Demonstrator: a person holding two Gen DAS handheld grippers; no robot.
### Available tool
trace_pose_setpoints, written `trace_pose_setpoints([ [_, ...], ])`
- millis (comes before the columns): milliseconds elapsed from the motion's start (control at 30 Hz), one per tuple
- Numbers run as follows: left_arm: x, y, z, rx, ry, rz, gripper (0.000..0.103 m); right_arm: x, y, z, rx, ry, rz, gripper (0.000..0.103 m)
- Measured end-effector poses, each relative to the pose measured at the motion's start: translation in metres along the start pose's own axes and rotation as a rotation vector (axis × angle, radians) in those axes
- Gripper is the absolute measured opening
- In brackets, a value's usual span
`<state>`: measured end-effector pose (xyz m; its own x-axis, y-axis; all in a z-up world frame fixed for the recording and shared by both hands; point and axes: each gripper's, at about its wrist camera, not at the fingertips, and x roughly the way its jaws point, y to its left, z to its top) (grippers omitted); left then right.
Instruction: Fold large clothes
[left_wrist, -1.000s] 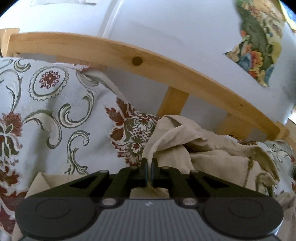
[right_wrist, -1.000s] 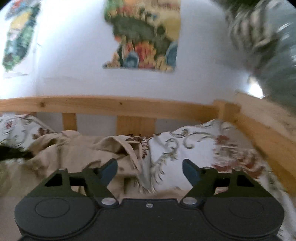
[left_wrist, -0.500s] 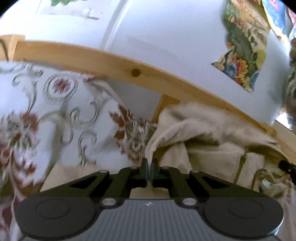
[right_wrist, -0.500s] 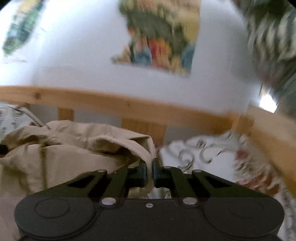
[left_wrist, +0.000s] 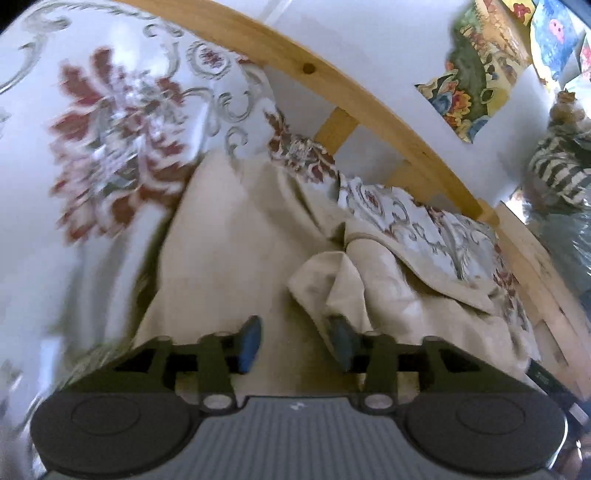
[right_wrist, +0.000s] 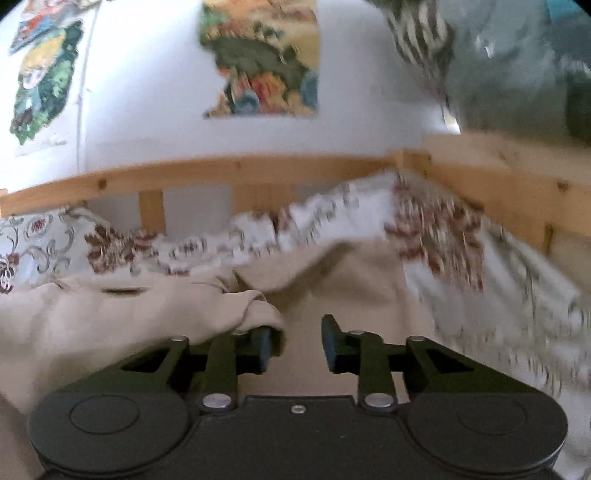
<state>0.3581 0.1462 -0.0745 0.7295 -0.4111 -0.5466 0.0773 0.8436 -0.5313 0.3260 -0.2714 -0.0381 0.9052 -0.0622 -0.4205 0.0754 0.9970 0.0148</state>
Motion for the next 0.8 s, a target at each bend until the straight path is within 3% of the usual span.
trace_pose_setpoints([
  [100,-0.016,0.004,-0.001,0.003,0.008,-0.020,0.054,-0.005,-0.004,-0.011,-0.013,0.041,-0.002,0.045],
  [167,-0.020,0.004,0.005,-0.006,0.011,-0.044,0.065,-0.011,-0.009,-0.016,0.000,0.061,-0.019,0.050],
  [367,0.000,-0.010,0.021,-0.042,0.044,-0.083,0.076,-0.041,-0.030,-0.022,0.148,0.058,0.005,0.080],
  [500,0.023,-0.018,0.024,-0.038,0.083,-0.035,0.076,-0.042,-0.035,-0.022,0.291,0.081,0.174,0.090],
  [567,0.034,-0.024,0.023,-0.016,0.109,-0.033,0.063,-0.029,-0.028,-0.022,0.333,0.131,0.210,0.090],
  [600,0.038,-0.026,0.022,-0.005,0.120,-0.029,0.058,-0.019,-0.023,-0.023,0.348,0.170,0.226,0.088],
  [667,0.046,-0.033,0.021,0.027,0.123,-0.010,0.028,-0.001,-0.016,-0.025,0.374,0.223,0.244,0.075],
  [733,0.049,-0.044,0.020,0.113,0.082,0.038,0.015,0.013,-0.009,-0.024,0.386,0.236,0.243,0.033],
  [800,0.053,-0.055,0.021,0.168,0.048,0.051,0.011,0.019,-0.004,-0.015,0.354,0.192,0.206,0.018],
])
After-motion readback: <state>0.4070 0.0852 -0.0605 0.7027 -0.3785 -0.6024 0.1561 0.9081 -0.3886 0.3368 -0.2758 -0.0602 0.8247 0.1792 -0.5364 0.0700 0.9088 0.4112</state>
